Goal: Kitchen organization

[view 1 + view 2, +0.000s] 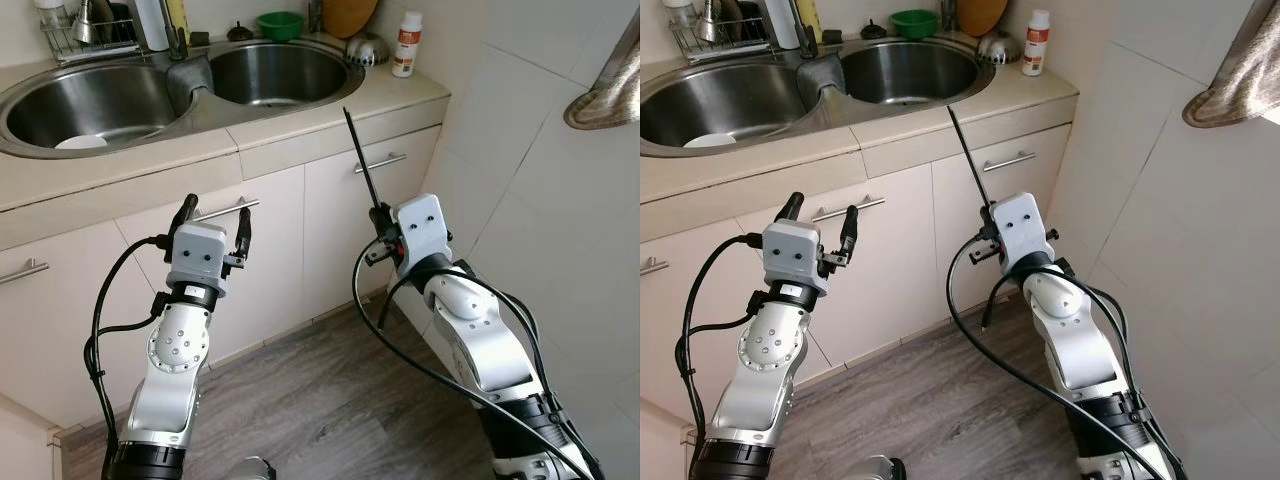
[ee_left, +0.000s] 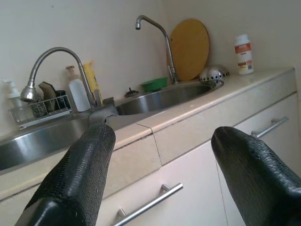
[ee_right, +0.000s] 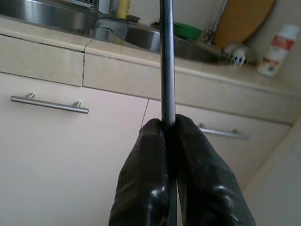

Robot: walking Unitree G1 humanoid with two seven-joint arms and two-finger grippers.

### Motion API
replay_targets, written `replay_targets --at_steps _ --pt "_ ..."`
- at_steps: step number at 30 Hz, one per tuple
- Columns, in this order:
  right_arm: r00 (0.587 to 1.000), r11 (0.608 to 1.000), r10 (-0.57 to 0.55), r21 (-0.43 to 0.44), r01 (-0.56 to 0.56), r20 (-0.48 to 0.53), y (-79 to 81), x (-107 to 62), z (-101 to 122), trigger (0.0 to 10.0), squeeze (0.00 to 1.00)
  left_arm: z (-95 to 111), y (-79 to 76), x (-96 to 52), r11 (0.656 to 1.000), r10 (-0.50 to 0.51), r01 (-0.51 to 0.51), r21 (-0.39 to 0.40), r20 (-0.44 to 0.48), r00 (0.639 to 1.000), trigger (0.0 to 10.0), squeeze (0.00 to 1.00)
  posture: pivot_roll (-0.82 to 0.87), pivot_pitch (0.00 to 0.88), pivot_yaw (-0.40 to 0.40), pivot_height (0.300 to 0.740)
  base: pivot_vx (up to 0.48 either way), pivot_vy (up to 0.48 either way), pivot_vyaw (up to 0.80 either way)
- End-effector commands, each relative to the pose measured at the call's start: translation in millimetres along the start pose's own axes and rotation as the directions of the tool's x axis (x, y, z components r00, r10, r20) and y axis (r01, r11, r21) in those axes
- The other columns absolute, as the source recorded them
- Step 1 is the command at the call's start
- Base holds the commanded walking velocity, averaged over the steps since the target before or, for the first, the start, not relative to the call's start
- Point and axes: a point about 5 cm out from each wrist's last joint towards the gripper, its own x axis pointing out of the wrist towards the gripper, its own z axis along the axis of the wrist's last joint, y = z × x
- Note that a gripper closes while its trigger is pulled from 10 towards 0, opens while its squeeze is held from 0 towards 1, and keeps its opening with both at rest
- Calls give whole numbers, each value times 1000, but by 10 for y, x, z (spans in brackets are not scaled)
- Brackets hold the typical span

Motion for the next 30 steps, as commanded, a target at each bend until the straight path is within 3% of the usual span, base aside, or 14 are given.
replay_targets --at_steps 1,4,7,13,19,24,27,30 --pt "999 999 11 -53 -8 52 13 63 117 10000 0 71 49 14 1000 14 -14 0 37 999 10000 0 18 0 -39 740 311 0 800" --pt "993 995 22 -101 -10 118 15 95 242 10000 0 74 36 7 1000 8 -8 -2 39 999 10000 0 16 0 -39 740 300 0 800" --pt "989 996 6 -88 7 150 -32 120 307 10000 0 79 31 8 1000 6 -6 -2 42 999 10000 0 16 0 -39 740 289 0 800" --pt "967 996 -60 -56 76 248 -175 287 535 10000 0 131 34 28 1000 10 -11 5 71 997 10000 0 24 0 -40 740 282 0 0" --pt "955 995 -70 -51 88 288 -207 354 638 10000 0 139 61 28 1000 19 -20 7 75 997 10000 0 28 0 -40 740 279 0 0" --pt "945 992 -66 -77 95 320 -194 410 714 10000 0 140 46 31 1000 16 -16 6 77 997 10000 0 26 0 -38 740 281 0 360" --pt "940 985 -55 -136 106 336 -151 424 746 10000 0 143 39 35 1000 14 -15 5 78 997 10000 0 28 0 -38 740 281 0 800" --pt "936 991 -56 -93 93 347 -138 427 746 10000 0 144 42 36 1000 15 -15 4 79 997 10000 0 30 0 -39 740 285 0 800"
